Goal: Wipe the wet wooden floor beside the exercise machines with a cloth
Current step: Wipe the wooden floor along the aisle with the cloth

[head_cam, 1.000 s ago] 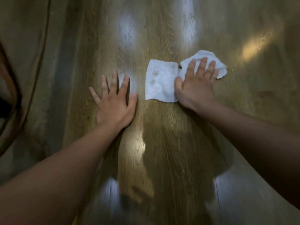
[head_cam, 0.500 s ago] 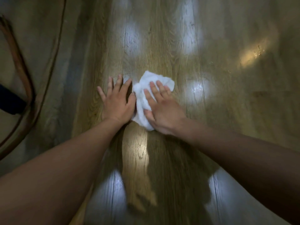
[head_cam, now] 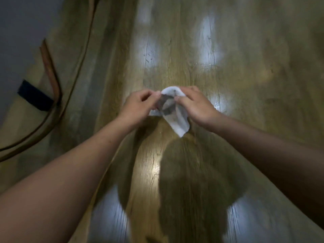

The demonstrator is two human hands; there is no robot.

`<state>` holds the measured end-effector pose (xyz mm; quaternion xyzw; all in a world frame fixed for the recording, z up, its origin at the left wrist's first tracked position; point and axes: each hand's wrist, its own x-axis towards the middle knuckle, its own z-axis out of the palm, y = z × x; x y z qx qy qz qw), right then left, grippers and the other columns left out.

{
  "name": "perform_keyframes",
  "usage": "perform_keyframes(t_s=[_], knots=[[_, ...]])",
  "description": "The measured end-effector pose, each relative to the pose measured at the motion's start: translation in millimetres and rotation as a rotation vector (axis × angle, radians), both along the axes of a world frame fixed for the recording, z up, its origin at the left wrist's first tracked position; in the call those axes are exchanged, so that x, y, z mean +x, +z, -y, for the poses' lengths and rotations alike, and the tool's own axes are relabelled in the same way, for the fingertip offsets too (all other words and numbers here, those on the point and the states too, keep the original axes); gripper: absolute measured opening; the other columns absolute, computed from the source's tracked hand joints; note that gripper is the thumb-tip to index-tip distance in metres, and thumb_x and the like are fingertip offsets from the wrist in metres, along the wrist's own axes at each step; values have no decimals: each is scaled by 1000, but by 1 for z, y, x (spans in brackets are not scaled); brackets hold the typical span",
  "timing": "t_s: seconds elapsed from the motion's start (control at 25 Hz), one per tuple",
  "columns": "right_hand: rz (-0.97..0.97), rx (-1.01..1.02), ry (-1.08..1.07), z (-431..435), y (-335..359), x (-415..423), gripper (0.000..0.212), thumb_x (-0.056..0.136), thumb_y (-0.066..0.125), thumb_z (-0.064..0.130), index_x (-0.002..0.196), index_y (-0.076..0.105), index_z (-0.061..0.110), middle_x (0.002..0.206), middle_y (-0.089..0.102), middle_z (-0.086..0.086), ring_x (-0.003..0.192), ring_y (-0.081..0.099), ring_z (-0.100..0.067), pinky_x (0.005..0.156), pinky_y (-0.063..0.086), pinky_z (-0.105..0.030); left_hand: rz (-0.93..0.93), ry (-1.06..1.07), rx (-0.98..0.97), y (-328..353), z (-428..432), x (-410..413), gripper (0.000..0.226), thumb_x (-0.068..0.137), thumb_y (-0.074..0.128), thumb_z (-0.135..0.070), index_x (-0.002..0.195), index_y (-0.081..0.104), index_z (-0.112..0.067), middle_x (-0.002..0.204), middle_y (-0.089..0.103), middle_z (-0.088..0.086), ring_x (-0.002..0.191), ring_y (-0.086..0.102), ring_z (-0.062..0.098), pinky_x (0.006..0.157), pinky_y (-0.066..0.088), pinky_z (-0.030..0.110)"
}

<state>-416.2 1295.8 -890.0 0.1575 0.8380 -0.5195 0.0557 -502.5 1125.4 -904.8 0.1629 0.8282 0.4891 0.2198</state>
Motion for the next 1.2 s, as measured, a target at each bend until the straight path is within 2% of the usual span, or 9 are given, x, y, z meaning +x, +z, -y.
perform_keyframes(t_s=[0.08,0.16,0.24,0.36,0.52,0.68,0.88,1.08,1.2], knots=[[-31,-276,-100,-9,6,-7,37,102,54,23,138,52,32,124,61,5,111,61,-7,99,49,-28,65,-81,-4,6,-8,8,30,93,64,-40,82,71,-14,70,64,-6,67,57,4,65,44,18],[-18,-613,-182,-20,5,-8,50,97,63,16,144,46,18,128,64,-9,113,67,-20,99,53,-36,58,-67,35,9,-13,9,31,87,71,-40,85,72,-9,67,59,-11,63,52,2,63,41,17],[16,-761,-159,-27,4,-5,47,93,61,-1,139,51,6,128,65,-19,113,68,-27,99,55,-37,98,-4,86,13,-18,6,26,87,72,-36,92,72,-11,73,63,-15,66,56,-4,65,42,13],[29,-639,-100,-31,3,2,46,90,51,-19,126,61,8,122,69,-13,105,71,-20,92,57,-32,229,0,147,11,-29,11,24,94,65,-32,99,70,-9,82,68,-9,72,62,-4,68,47,13],[2,-474,-66,-39,2,5,36,95,54,-10,118,64,15,109,74,-10,98,71,-17,90,58,-31,480,72,277,-5,-39,17,33,96,59,-37,110,70,-9,100,74,5,93,69,17,86,54,32],[-105,-103,-156,-45,5,3,17,95,66,10,98,70,26,98,73,1,94,70,-15,88,59,-32,464,213,431,-6,-42,19,21,85,72,-35,83,70,-14,91,72,7,86,68,18,81,53,34],[-246,-145,-269,-43,8,3,16,92,70,10,87,73,25,93,75,-5,89,73,-20,77,63,-44,411,253,522,2,-28,12,34,69,85,-35,74,60,-12,85,64,10,85,62,21,82,53,35],[-247,-147,-240,-40,7,7,15,94,58,17,83,59,28,71,55,6,70,51,-10,72,47,-42,483,237,641,11,-20,15,36,81,70,2,62,45,-16,69,52,2,70,55,14,60,51,26],[-234,-188,-220,-33,9,7,15,97,53,17,86,55,26,83,54,-9,79,51,-20,79,51,-50,597,245,682,16,-22,17,25,83,62,3,78,50,-19,84,59,2,78,58,17,61,51,28]])
